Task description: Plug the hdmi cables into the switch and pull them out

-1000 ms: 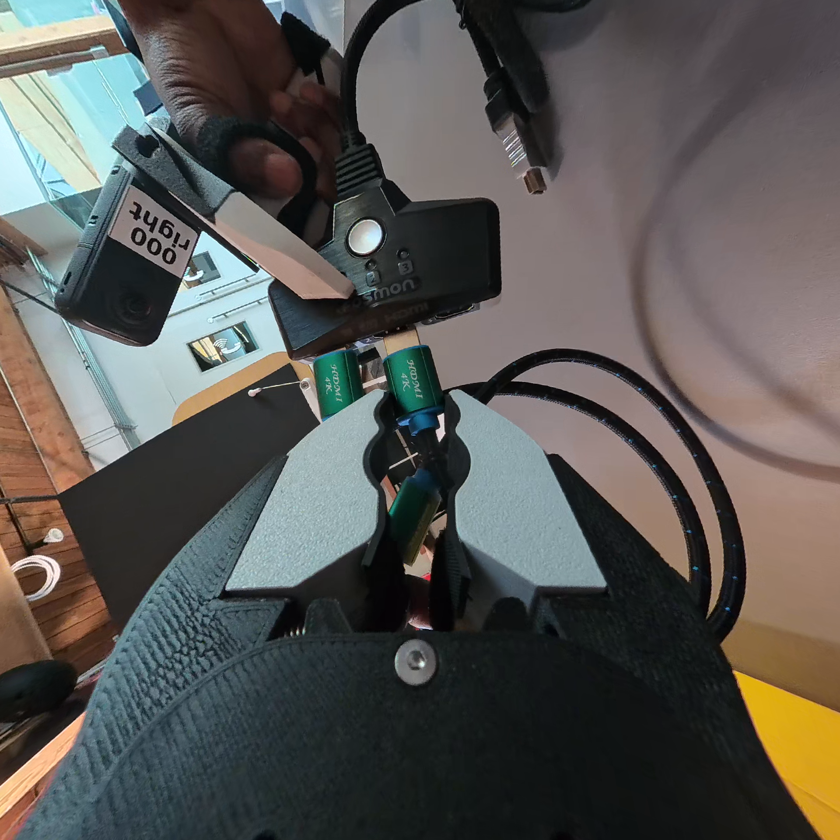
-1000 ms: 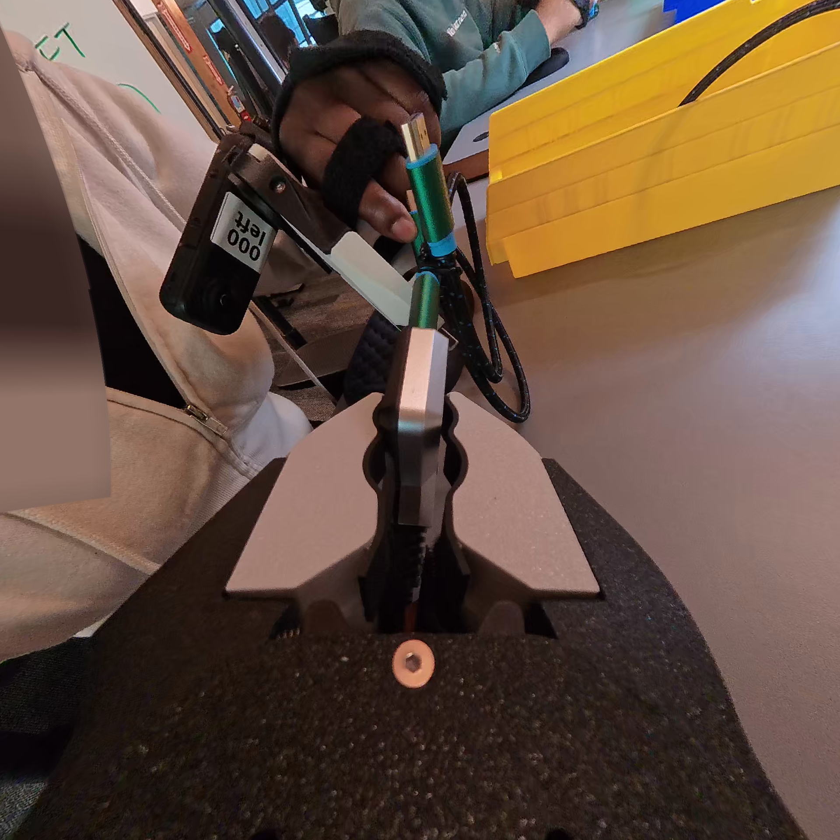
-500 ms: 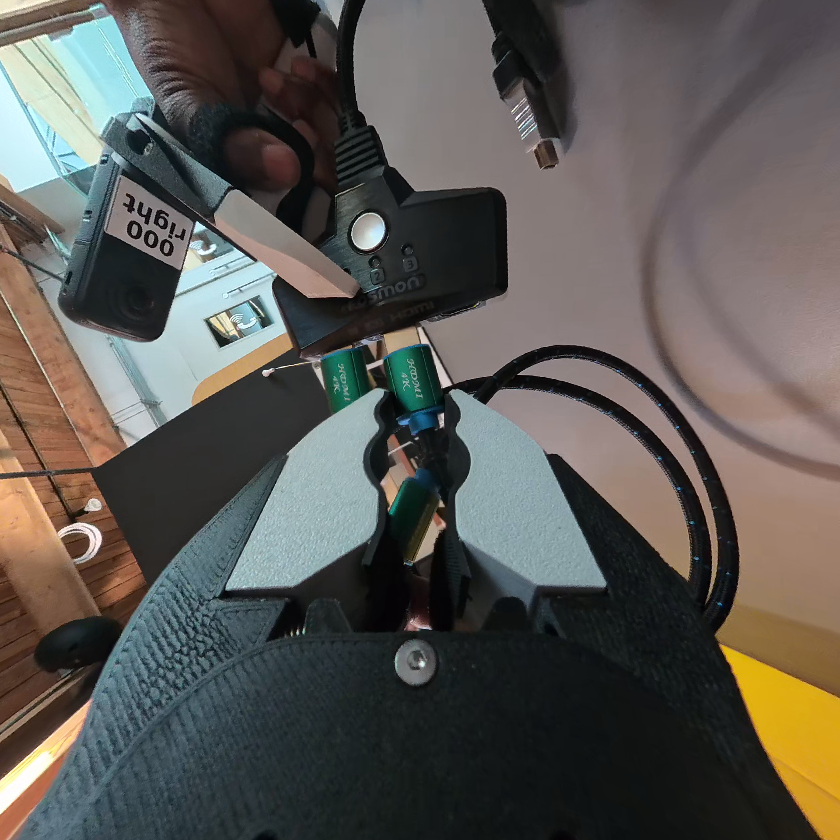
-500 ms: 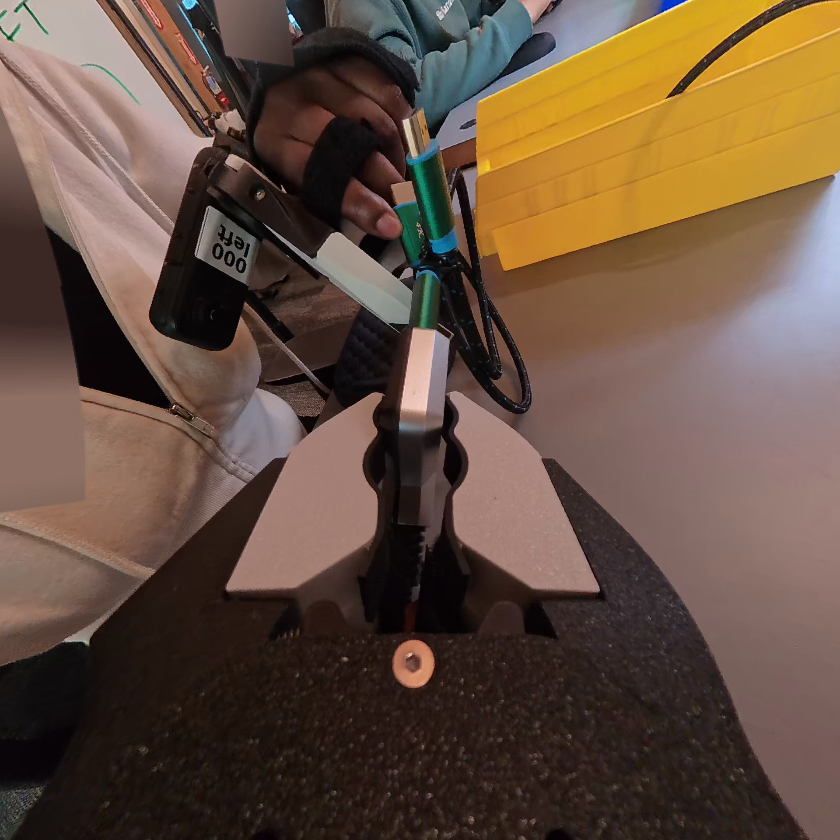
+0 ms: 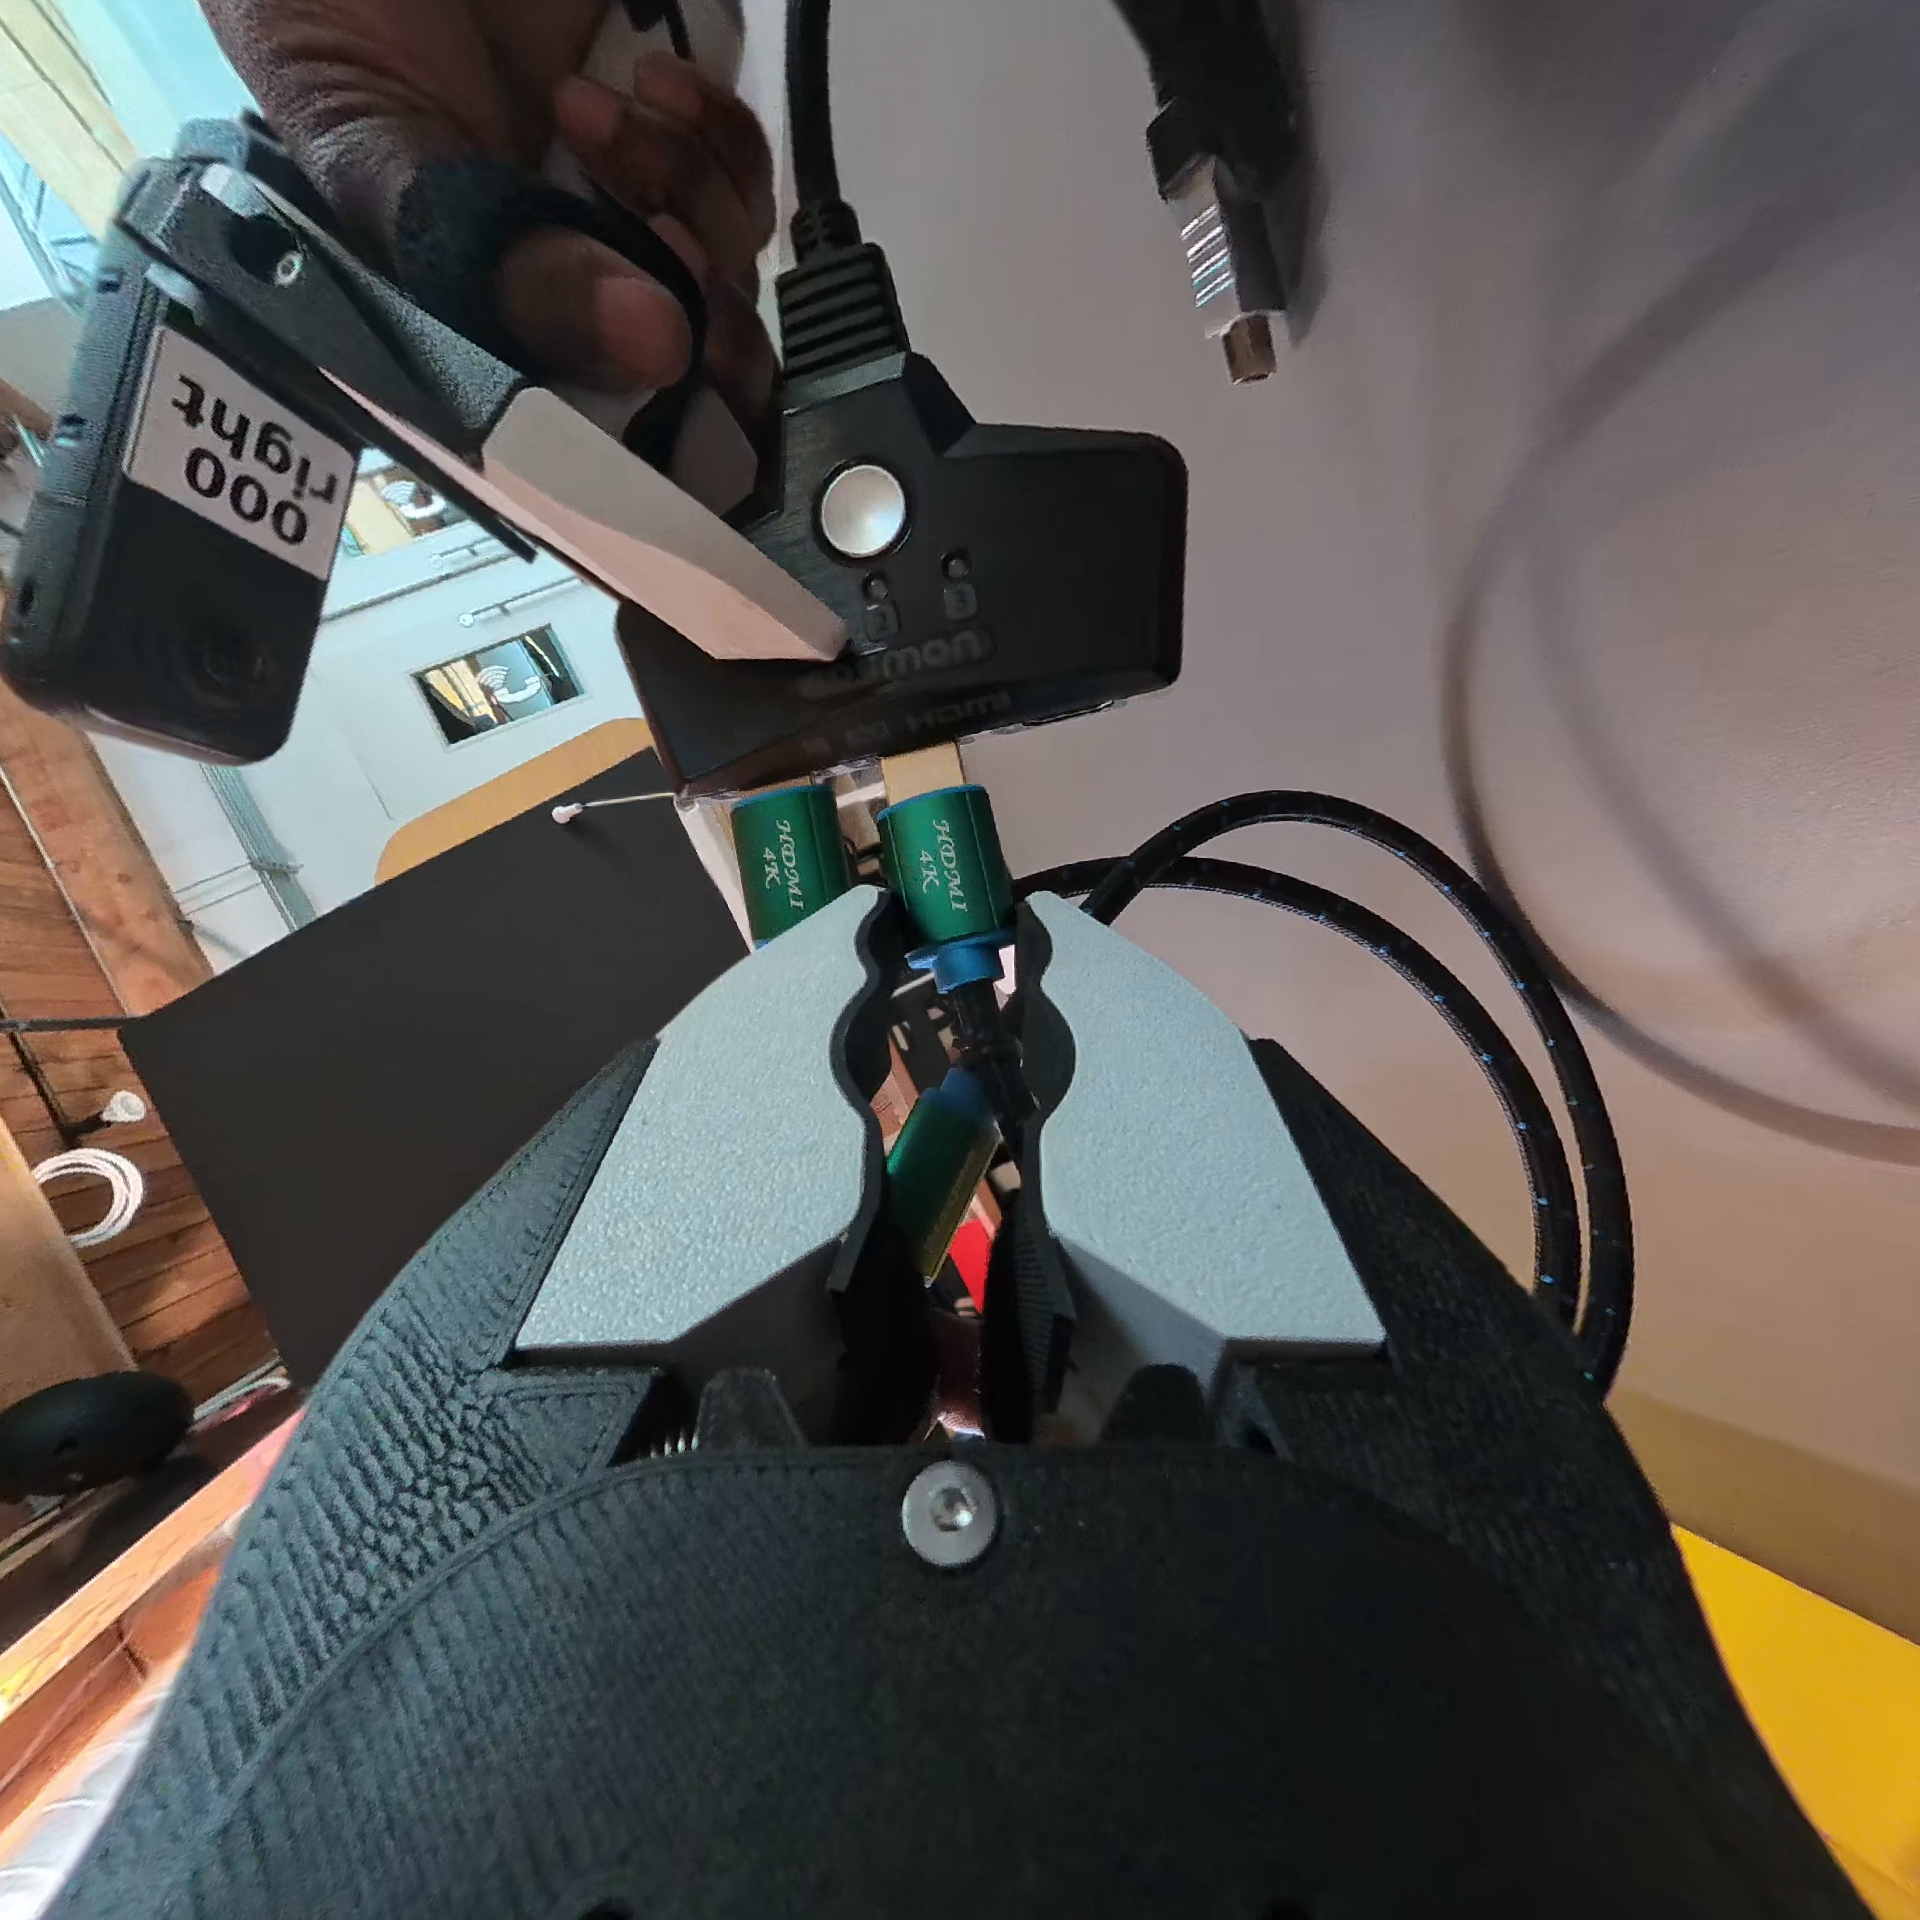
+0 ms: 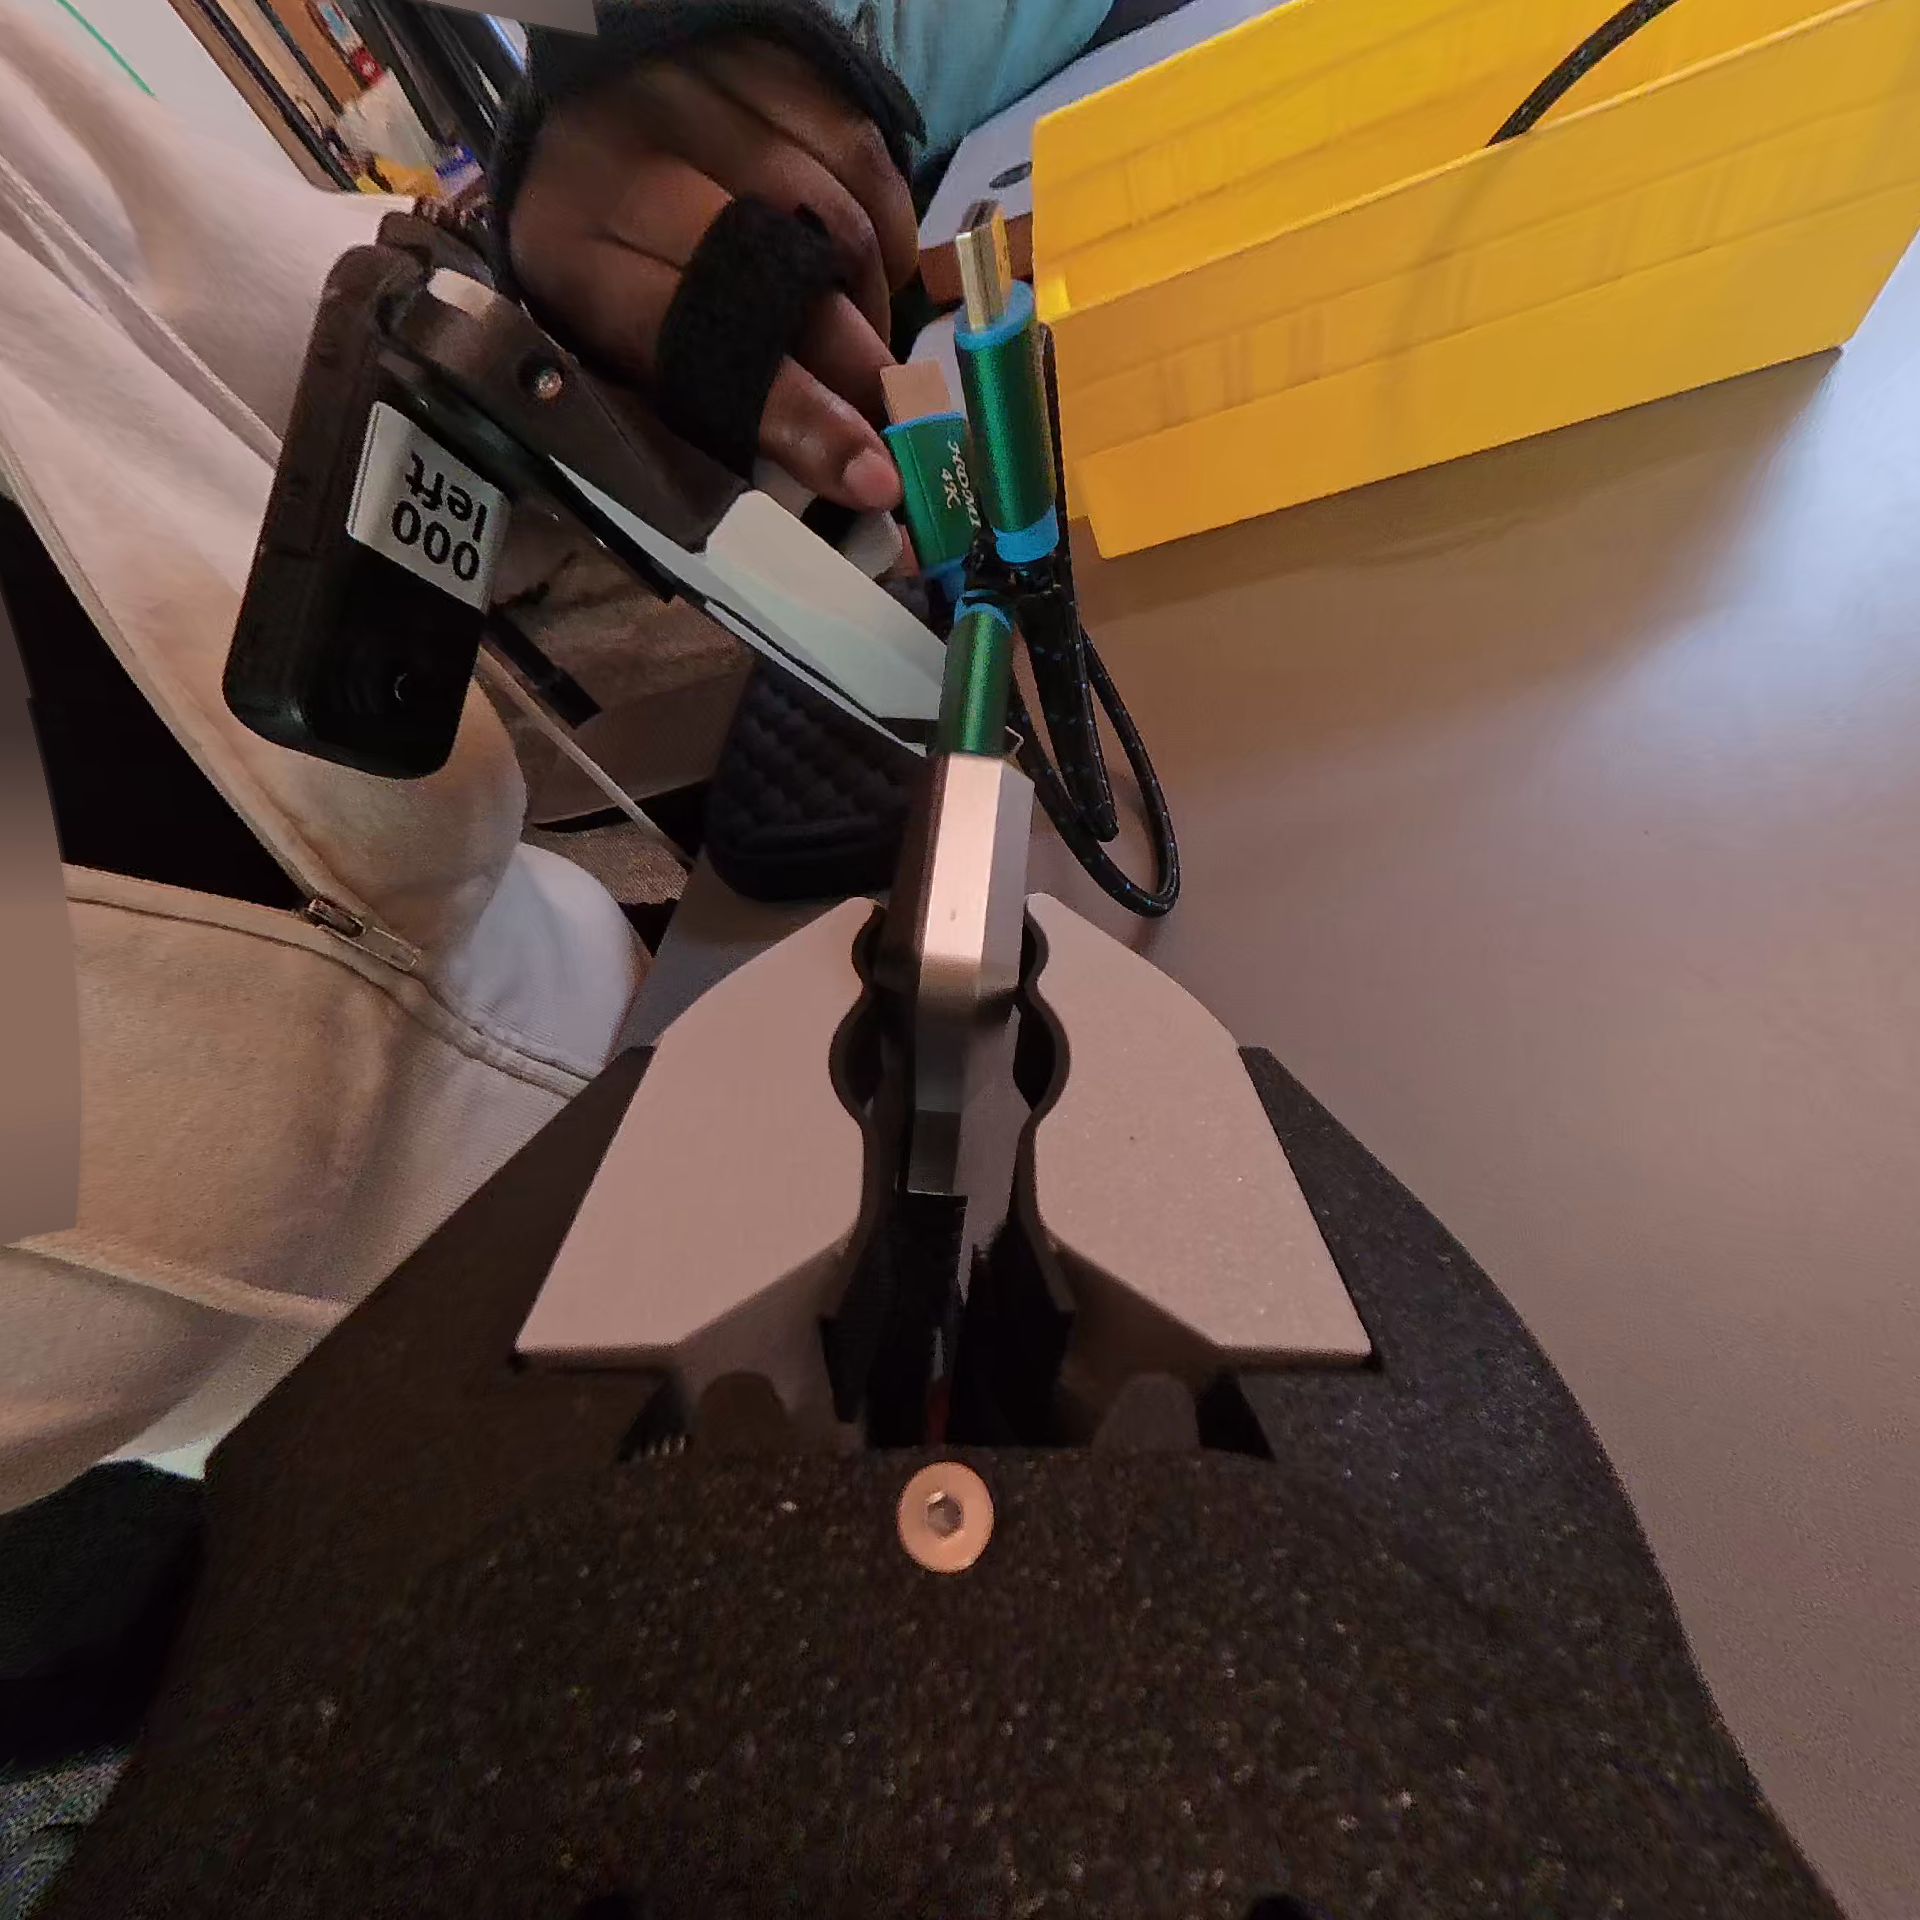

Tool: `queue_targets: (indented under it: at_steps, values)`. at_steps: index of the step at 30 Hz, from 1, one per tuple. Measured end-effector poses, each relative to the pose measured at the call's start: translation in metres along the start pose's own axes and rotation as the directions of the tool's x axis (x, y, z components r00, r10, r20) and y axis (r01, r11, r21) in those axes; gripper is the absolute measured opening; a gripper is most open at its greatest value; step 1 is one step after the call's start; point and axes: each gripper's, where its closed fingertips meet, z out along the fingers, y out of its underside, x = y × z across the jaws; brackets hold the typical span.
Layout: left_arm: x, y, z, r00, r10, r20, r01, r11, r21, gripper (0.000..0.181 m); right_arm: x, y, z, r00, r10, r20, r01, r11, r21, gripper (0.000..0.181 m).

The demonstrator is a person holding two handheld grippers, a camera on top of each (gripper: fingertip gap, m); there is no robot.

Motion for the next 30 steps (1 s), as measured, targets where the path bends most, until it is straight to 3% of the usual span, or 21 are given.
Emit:
queue_targets:
  at_steps: [7, 10, 15, 20, 24, 30]
  values:
    - [0.002, -0.001, 0.002, 1.0, 0.005, -0.012, -0.005, 1.0, 0.0, 0.02, 0.002, 0.003, 0.0, 1.0, -0.019, -0.018, 0.018, 1.0, -0.02, 0.022]
    - [0.001, 0.004, 0.005, 0.998, 0.061, -0.015, -0.062, 0.996, -0.068, 0.02, 0.006, 0.003, 0.0, 0.999, -0.027, -0.046, 0.025, 0.999, -0.042, 0.022]
    - [-0.01, 0.007, 0.004, 0.998, 0.048, 0.05, -0.043, 0.995, -0.091, 0.021, 0.005, -0.004, -0.005, 1.0, -0.008, 0.005, 0.008, 0.999, 0.037, 0.022]
    - [-0.007, 0.005, 0.003, 0.997, 0.065, 0.034, -0.062, 0.995, -0.082, 0.021, 0.003, -0.002, -0.005, 1.0, -0.021, 0.021, 0.02, 0.999, 0.048, 0.022]
    - [-0.003, 0.001, 0.001, 1.0, -0.01, -0.01, 0.01, 1.0, -0.017, 0.02, 0.001, 0.0, -0.002, 0.999, -0.024, 0.024, 0.023, 0.999, 0.027, 0.022]
    - [-0.004, 0.002, 0.0, 0.998, -0.067, 0.008, 0.068, 0.997, -0.031, 0.02, 0.002, -0.001, -0.002, 0.999, -0.03, 0.012, 0.03, 0.999, 0.02, 0.022]
